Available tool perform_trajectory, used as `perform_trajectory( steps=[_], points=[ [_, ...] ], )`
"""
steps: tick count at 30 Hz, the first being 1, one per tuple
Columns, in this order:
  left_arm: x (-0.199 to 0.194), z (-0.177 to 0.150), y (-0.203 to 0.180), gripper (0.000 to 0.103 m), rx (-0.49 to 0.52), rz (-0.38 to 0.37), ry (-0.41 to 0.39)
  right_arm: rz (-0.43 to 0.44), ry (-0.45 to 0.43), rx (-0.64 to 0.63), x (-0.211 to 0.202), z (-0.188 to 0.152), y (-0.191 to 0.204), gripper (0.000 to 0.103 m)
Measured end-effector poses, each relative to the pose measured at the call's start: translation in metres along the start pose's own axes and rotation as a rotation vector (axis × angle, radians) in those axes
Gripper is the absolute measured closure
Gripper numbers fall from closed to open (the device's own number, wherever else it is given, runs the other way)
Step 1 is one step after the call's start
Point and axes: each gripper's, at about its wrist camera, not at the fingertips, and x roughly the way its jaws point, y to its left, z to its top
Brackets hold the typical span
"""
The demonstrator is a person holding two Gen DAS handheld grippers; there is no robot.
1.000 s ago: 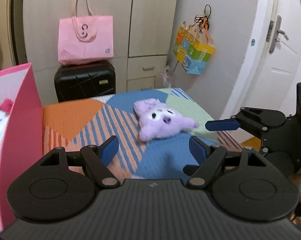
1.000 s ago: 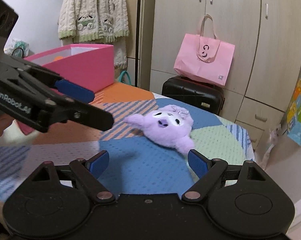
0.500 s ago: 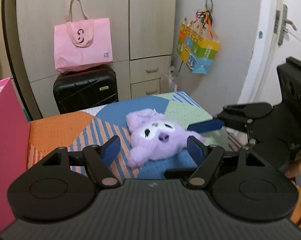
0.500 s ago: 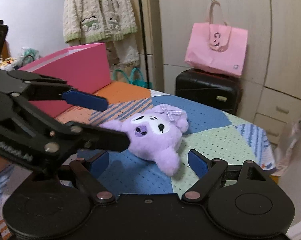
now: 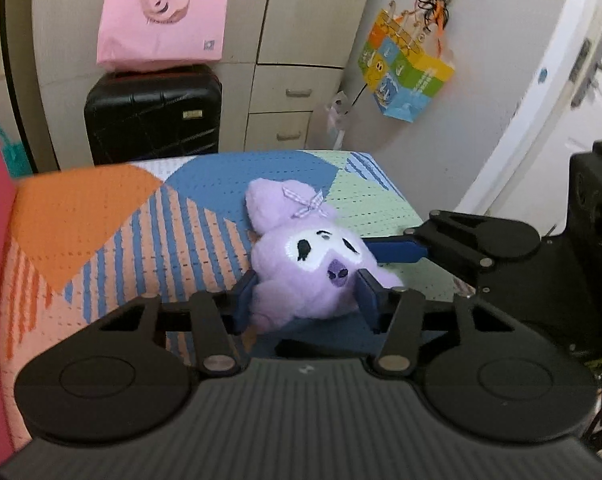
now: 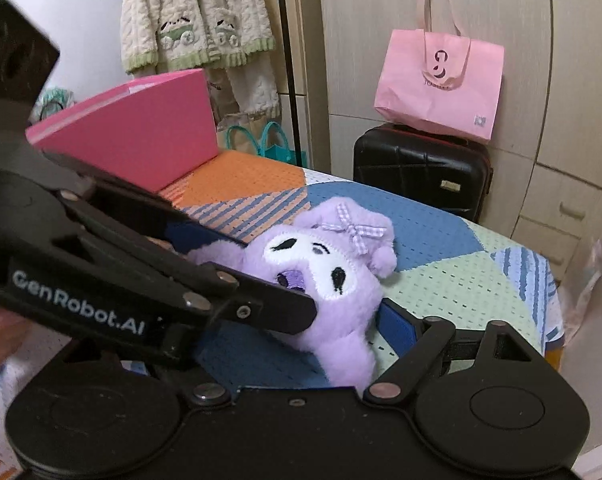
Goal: Organize soft objects
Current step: 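Close the left tool on the purple plush toy's head, then lift the purple plush toy with the left tool and carry it over the shoebox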
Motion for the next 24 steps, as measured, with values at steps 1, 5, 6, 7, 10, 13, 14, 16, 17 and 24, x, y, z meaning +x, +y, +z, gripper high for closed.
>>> perform_trajectory(
  steps=[1,5,6,7,10,13,14,16,17,24],
  points=[
    [-0.001,0.000,-0.001,0.054,0.004,0.004,0.002,-0.008,-0.003,-0.006,-0.001,-0.001,0.002,0.018],
    [-0.003,-0.001,0.000,0.055,-0.001,-0.001,-0.005,-0.034,-0.018,0.016,-0.004,-0.003,0.006,0.026],
    [-0.004,-0.001,0.000,0.056,-0.005,-0.004,-0.007,-0.043,-0.022,0.019,-0.005,-0.004,0.007,0.027],
    [-0.004,-0.002,0.001,0.056,-0.008,-0.009,-0.008,-0.054,-0.025,0.021,-0.006,-0.004,0.009,0.028],
    [-0.008,-0.004,0.004,0.056,-0.027,-0.032,-0.002,-0.063,-0.022,0.046,-0.009,-0.004,0.013,0.028],
    [-0.012,-0.007,0.004,0.056,-0.041,-0.052,0.008,-0.076,-0.015,0.062,-0.012,-0.004,0.016,0.025],
    [-0.013,-0.007,0.004,0.056,-0.042,-0.061,0.013,-0.075,-0.007,0.072,-0.013,-0.004,0.018,0.021],
    [-0.016,-0.010,0.005,0.056,-0.049,-0.076,0.022,-0.075,0.005,0.086,-0.015,-0.005,0.022,0.018],
    [-0.018,-0.011,0.004,0.056,-0.051,-0.079,0.024,-0.080,0.008,0.089,-0.016,-0.005,0.025,0.017],
    [-0.033,-0.024,0.002,0.056,-0.045,-0.087,0.022,-0.076,0.001,0.115,-0.027,-0.013,0.040,0.014]
  ],
)
